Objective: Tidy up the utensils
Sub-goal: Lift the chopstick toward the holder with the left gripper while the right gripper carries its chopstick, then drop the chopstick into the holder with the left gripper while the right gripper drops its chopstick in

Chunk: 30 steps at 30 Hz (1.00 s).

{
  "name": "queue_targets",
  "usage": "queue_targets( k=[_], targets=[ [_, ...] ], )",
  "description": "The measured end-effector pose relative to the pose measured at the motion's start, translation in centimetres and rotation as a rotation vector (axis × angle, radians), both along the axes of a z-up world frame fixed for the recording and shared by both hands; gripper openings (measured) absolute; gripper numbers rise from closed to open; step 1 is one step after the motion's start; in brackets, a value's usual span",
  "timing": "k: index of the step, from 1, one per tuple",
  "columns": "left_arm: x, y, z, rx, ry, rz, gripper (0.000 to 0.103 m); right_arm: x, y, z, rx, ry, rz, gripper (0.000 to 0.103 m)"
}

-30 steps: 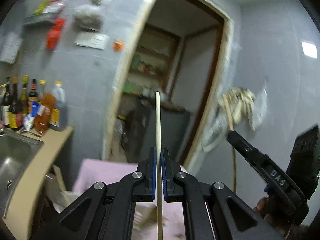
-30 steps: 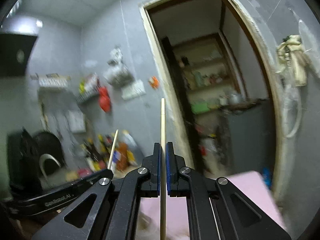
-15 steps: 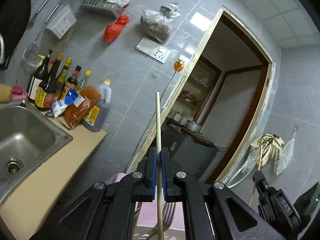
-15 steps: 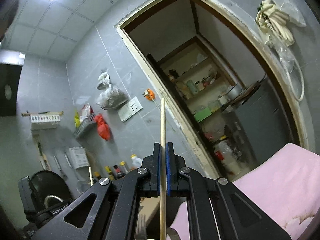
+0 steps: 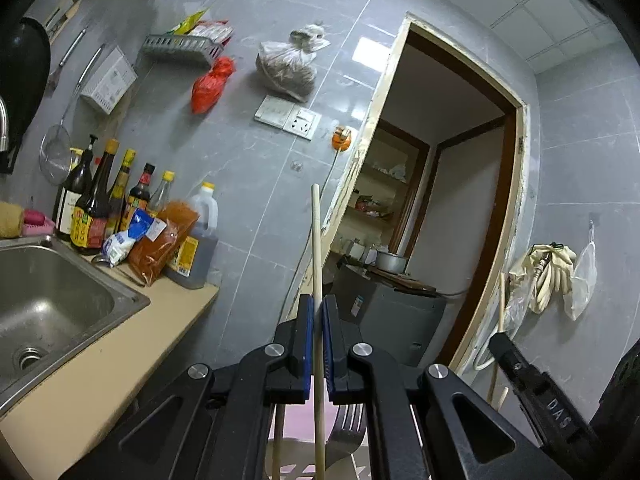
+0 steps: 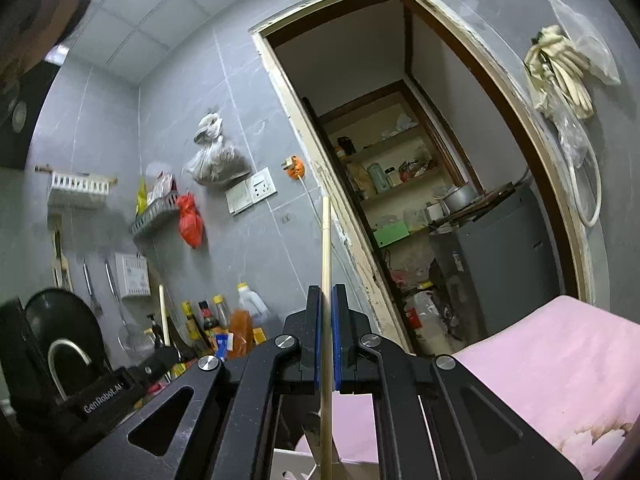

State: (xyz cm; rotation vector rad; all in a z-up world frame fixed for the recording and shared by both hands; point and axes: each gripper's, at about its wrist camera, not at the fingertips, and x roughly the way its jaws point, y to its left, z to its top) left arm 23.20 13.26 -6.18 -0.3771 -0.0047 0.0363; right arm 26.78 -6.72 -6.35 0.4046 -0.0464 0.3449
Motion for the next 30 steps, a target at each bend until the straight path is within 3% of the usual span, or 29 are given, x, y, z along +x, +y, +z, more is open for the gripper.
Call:
queue_targets(
  k=[7,18,30],
  targets=[
    [-1.2,-1.6,0.5,0.093,-0.064,0.019,0.005,0.0,0.4,-0.1,-0.039,0.01,0.009,0.004],
    [-1.4,-2.6,-0.6,0.155,-0.056,0.041,0.005,-0.4,0.1,-0.5,-0.047,0.011,0.008,0.004],
    [-1.5,-1.9,-1.3,0.131,0.071,0.006,0.005,-0.9,-0.4,-0.5,-0.106,0.08,0.054,0.006]
  ],
)
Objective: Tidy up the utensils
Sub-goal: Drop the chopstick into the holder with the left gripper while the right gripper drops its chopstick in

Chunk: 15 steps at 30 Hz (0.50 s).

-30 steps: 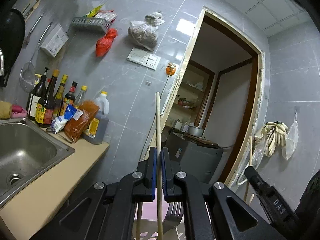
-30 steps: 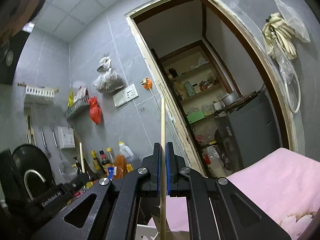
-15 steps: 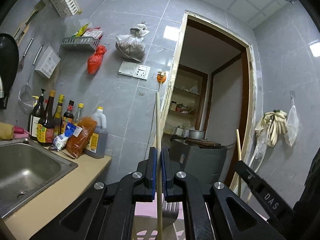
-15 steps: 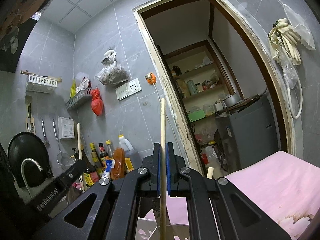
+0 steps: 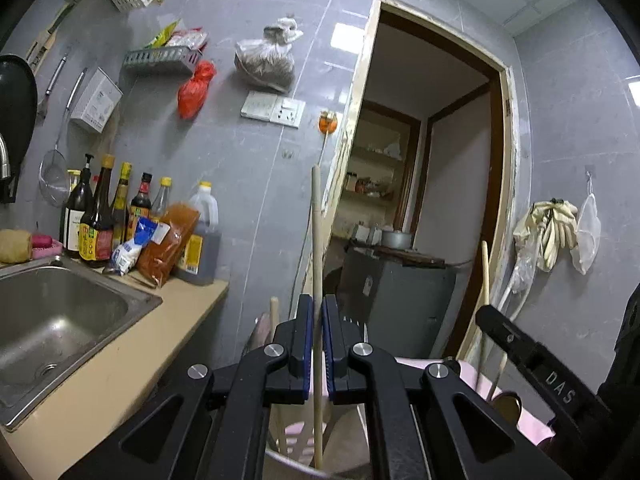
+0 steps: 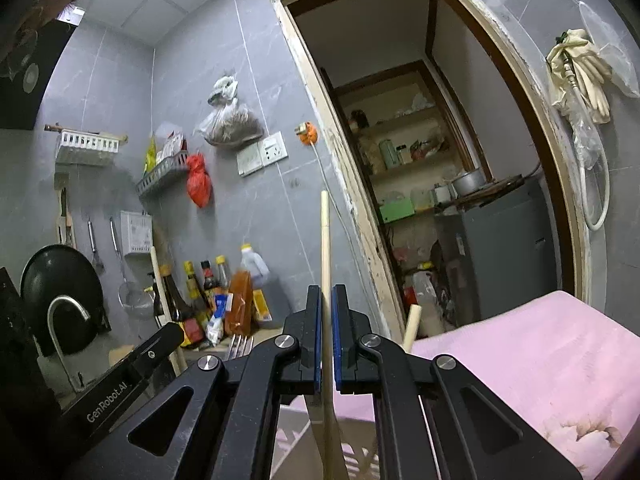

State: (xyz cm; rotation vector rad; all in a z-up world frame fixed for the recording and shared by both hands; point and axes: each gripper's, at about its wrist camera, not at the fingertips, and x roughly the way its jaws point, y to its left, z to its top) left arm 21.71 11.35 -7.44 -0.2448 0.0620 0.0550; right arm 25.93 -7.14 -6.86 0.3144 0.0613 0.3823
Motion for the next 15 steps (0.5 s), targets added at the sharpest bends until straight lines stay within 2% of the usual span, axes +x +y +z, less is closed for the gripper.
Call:
queue_targets(
  k=[6,9,10,11,15],
  targets=[
    [-0.2,-0.2,-0.2,0.022,0.057,-0.022,0.009,-0.5,-0.4,-0.3,0.007,0.016,-0.009,0.01],
    [-0.6,-0.4,0.1,0.019,0.067,-0.042,0.027,-1.1,-0.6,0.0,-0.003,0.021,-0.01,0.014],
    [-0.8,-0.4,0.2,0.012,0.068,-0.046,0.034,-1.3,-0.7,0.1,-0.005,0.023,-0.009,0.021],
    [-1.0,-0.5,0.4,0.005,0.071,-0.049,0.035,-1.4,-0.7,0.4,-0.009,0.024,-0.011,0.025],
    [-1.9,-1.0,1.2,0.021,0.104,-0.045,0.035,-2.4,-1.8,1.5,-0.036,0.035,-0.022,0.026]
  ],
)
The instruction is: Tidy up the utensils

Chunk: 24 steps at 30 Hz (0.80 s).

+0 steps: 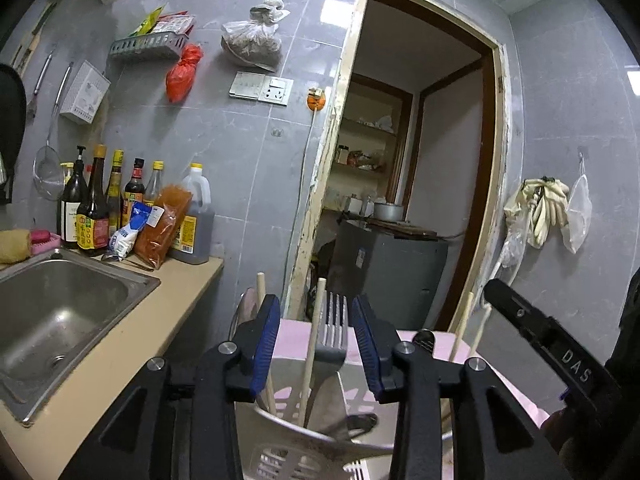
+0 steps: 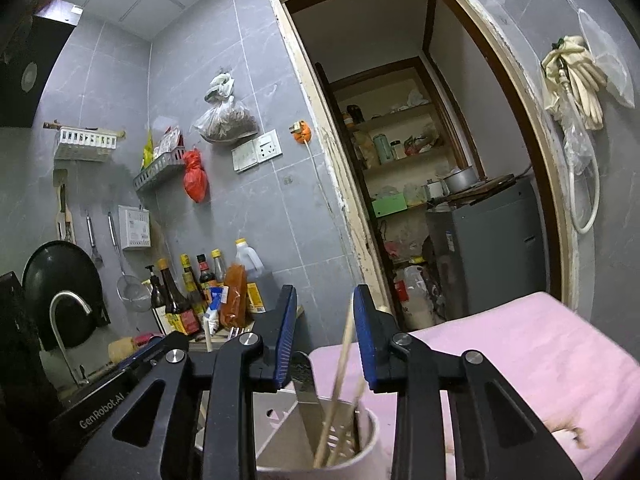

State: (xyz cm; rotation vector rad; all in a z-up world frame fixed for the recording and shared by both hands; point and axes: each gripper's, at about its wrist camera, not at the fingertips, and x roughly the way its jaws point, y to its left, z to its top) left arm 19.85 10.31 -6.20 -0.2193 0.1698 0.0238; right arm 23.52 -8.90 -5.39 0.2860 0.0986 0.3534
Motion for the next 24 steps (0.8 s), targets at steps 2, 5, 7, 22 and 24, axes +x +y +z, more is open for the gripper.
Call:
queue_targets(
  k=[2,5,7,22,24],
  targets=[
    [-0.6,-0.3,0.5,0.002,0.016,0.003,0.038,-0.5,-0.6,0.5,-0.009,0.012,-0.004,0.032],
    [-1.5,-0.6,1.4,0.0,0.043,0.014,0.047,-1.5,-1.9,1.3,-0.024,0.048,-0.011,0.04],
    [-2.0,-0.9,1.8,0.001,0.062,0.015,0.053,-2.2,-2.6,1.8,-0.042,0.069,-0.014,0.042],
    [-9.2,-5.2,4.5,-0.007,0.269,-0.055,0.096,-10.4,-8.4,5.7,-0.2,0.224,-0.03,0.095],
    [-10.6,-5.8,5.1,-0.01,0.275,-0.058,0.1,-12.0,-9.4,6.2,-0.221,0.245,-0.04,0.1]
  ],
)
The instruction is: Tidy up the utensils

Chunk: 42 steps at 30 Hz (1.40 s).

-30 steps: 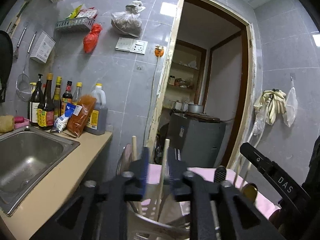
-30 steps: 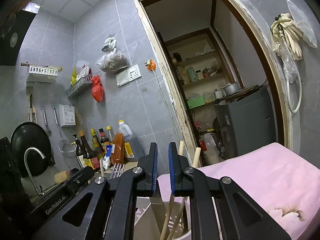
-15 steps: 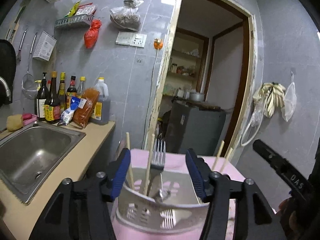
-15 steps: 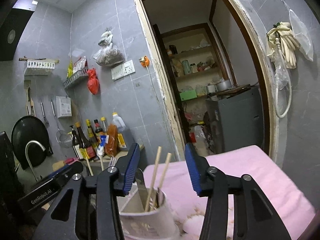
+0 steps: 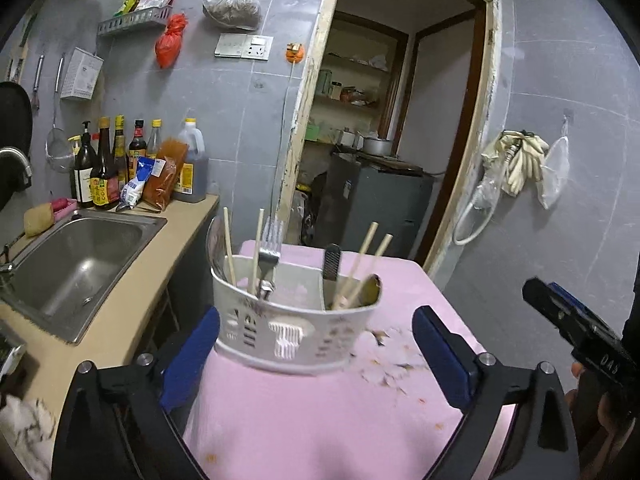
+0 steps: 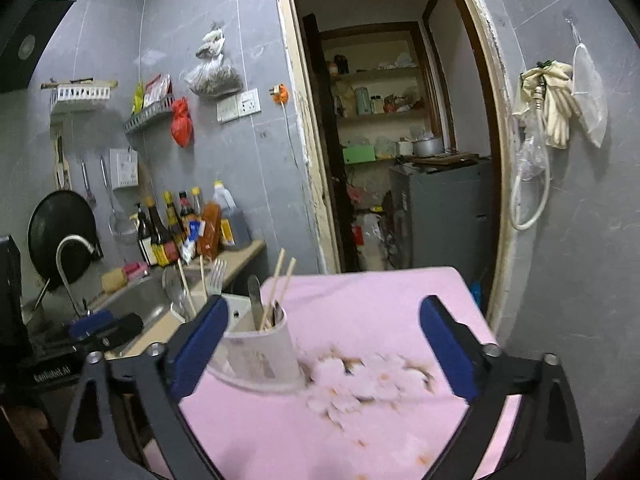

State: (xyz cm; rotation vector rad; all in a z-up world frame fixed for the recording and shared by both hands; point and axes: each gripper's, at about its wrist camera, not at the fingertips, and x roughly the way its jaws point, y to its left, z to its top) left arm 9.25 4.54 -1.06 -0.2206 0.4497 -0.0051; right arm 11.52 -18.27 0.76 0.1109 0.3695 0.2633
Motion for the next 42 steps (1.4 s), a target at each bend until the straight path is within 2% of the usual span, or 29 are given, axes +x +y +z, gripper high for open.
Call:
queue_targets(
  k=[7,10,15,20,27,42],
  targets=[
    [-5.0,-1.8,1.1,0.045,0.004,0.019,0.102,-4.6,-2.8,0.7,-0.024,0.056,-0.007,0.101],
    [-7.0,-2.2,0.8,0.066,0.026,0.029,0.103,-6.6,-3.8,0.7,-0.041,0.064,-0.005,0.101],
    [-10.2,-2.7,-0.2,0.052,0.058,0.065,0.103,-9.5,-5.4,0.2,-0.055,0.081,-0.009,0.101],
    [-13.1,-3.4,-0.8,0.061,0.04,0.081,0.102,-12.6,-6.5,-0.4,-0.049,0.087,-0.03,0.101],
    [-15.1,-3.6,-0.2,0.088,-0.008,0.103,0.102,-14.7,-6.8,-0.3,-0.054,0.067,-0.032,0.101],
    [-15.6,-4.1,-0.1,0.106,-0.014,0.081,0.102,-15.2,-6.5,-0.2,-0.054,0.071,-0.024,0.101]
  ],
)
